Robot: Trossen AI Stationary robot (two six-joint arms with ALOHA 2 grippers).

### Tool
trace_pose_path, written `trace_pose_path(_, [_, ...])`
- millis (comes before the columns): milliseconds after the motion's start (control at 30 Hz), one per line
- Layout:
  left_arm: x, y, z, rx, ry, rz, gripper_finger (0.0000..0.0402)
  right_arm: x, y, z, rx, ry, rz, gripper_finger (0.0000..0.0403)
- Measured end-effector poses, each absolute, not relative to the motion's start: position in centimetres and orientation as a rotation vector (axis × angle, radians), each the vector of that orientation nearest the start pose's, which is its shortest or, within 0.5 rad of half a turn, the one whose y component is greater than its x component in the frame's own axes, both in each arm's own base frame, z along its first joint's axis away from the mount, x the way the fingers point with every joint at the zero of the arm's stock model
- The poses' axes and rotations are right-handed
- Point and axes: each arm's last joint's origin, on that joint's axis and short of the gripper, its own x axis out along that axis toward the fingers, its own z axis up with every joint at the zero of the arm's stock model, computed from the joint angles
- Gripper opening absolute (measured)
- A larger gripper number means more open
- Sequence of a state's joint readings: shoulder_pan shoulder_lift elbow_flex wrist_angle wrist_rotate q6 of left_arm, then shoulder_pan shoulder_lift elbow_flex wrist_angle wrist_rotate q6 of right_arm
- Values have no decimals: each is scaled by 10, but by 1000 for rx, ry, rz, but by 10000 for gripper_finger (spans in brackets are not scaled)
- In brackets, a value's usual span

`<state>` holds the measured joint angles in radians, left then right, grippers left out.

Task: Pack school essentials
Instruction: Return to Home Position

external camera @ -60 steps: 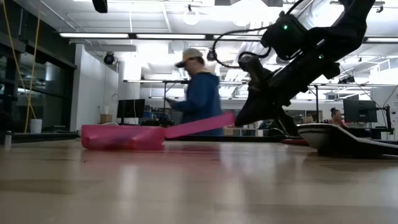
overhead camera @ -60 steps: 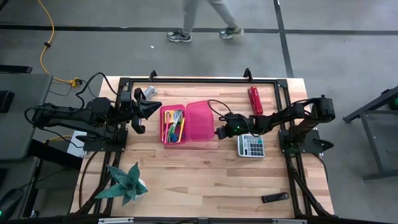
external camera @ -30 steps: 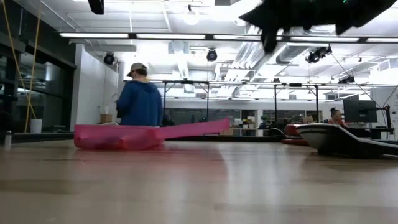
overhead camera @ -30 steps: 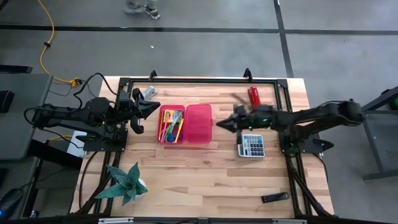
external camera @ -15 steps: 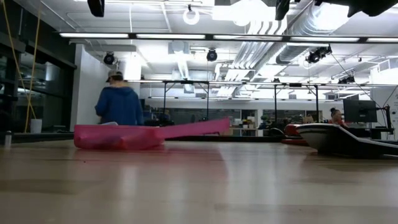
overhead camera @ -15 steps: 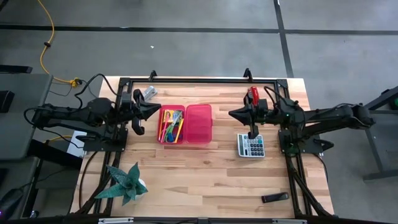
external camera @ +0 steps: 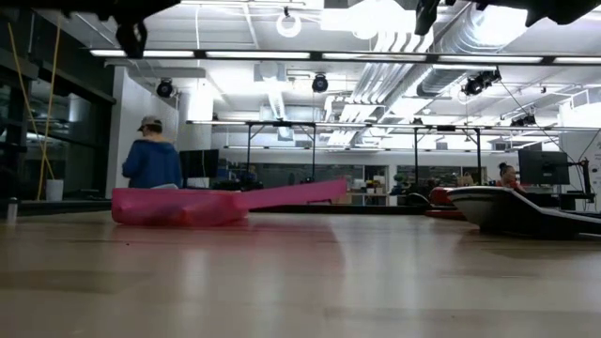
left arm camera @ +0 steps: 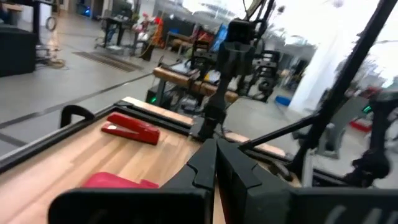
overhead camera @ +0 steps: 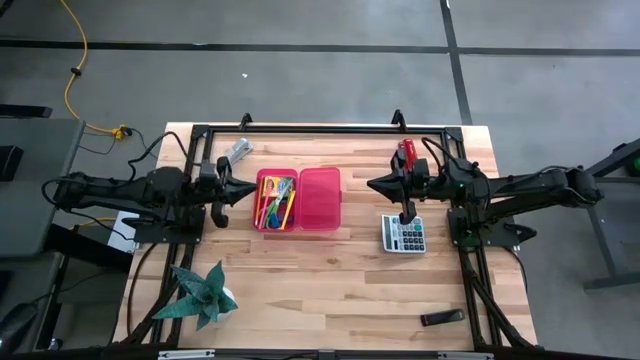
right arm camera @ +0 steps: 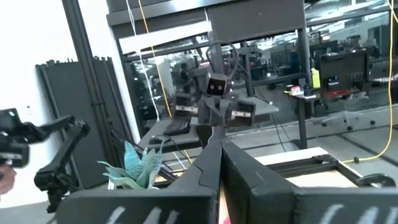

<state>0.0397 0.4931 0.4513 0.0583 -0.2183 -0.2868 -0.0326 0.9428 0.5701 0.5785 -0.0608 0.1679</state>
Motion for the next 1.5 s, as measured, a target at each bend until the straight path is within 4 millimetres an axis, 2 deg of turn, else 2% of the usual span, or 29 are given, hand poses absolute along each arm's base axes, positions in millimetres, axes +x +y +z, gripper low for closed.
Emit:
trace_pose_path(267, [103,13,222,-375,-197,245,0,210,-5,301,174,-180,44,0])
trace_pose_path(433, [93,13,193,-398,-275,227,0,210,-5,301,193,-180,46,0])
trace_pose_path(500, [94,13,186,-395,-247,223,0,210,-5,301,214,-180,48,0])
trace_pose_path(633, [95,12,181,-346,-182,200,0,210,-5,300,256,-163,49,0])
trace_pose_path(733, [96,14,169,-321,-66,228,0,210,-5,298,281,-147,49,0])
trace_pose_path(1167, [97,17,167,-283,-27,201,0,207,-4,296,335,-103,84,0])
trace_pose_path(1333, [97,17,167,-283,-28,201,0,185,-2,293,313,-39,105,0])
trace_pose_path(1500, [97,17,167,-283,-28,202,0,145,-3,267,339,-111,91,0])
